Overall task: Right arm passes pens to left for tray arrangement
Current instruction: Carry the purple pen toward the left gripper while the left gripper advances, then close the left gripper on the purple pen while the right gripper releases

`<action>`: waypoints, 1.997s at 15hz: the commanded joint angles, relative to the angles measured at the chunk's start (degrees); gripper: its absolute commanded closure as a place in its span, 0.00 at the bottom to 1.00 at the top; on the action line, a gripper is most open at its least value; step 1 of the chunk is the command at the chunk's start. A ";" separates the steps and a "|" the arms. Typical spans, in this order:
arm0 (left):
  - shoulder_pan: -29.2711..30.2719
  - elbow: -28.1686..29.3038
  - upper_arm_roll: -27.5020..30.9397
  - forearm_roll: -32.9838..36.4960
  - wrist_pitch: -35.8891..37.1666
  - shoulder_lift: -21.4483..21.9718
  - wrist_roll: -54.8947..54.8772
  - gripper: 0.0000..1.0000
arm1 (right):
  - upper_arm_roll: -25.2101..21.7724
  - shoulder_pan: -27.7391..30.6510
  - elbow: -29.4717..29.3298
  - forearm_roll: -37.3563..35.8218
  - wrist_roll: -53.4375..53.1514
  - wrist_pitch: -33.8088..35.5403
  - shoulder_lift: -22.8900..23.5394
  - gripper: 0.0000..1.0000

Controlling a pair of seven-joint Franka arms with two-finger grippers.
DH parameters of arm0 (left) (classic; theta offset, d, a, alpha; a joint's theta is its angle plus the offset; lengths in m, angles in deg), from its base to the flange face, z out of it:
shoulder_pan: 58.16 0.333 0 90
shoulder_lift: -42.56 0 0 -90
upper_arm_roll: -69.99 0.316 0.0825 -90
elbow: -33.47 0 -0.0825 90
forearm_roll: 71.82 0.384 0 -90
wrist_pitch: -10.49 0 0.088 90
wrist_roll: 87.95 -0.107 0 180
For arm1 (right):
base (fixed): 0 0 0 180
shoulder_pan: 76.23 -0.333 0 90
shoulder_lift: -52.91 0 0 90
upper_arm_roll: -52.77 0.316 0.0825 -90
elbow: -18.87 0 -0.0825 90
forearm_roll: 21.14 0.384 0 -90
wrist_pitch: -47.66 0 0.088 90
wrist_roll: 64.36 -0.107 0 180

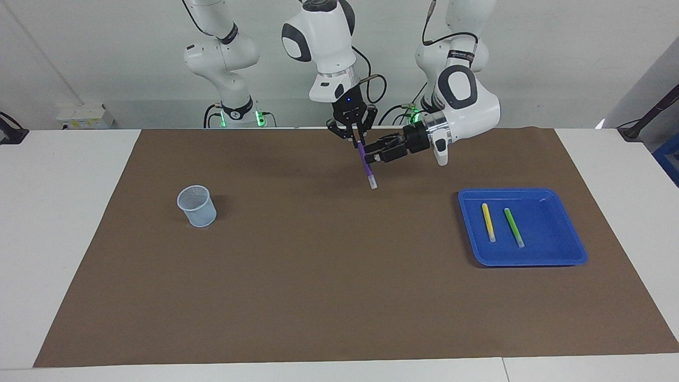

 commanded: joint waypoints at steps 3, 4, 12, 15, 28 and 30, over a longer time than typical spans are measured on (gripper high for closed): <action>0.26 0.86 0.87 -5.09 0.96 0.29 -6.57 0.06 | -0.01 0.13 -0.06 -1.32 1.23 -1.90 0.46 1.00; 1.66 0.69 0.96 -4.92 2.62 0.20 -9.12 0.05 | -0.01 0.13 -0.06 -1.32 1.23 -1.90 0.46 1.00; 1.68 0.87 0.70 -4.30 1.42 -0.41 -12.74 0.00 | -0.01 0.31 0.03 -1.32 2.29 -1.98 0.46 1.00; 0.44 -0.45 0.52 -4.65 -1.04 -1.64 -12.83 0.00 | -0.09 0.48 -0.06 -1.32 2.55 -2.24 0.55 1.00; -1.41 -2.13 0.43 -6.85 -3.60 -2.44 -12.30 0.59 | -0.01 0.83 -0.06 -1.49 3.78 -2.25 0.64 1.00; -1.41 -2.13 0.43 -6.85 -3.60 -2.44 -12.31 0.65 | -0.01 0.83 -0.06 -1.49 3.78 -2.25 0.64 1.00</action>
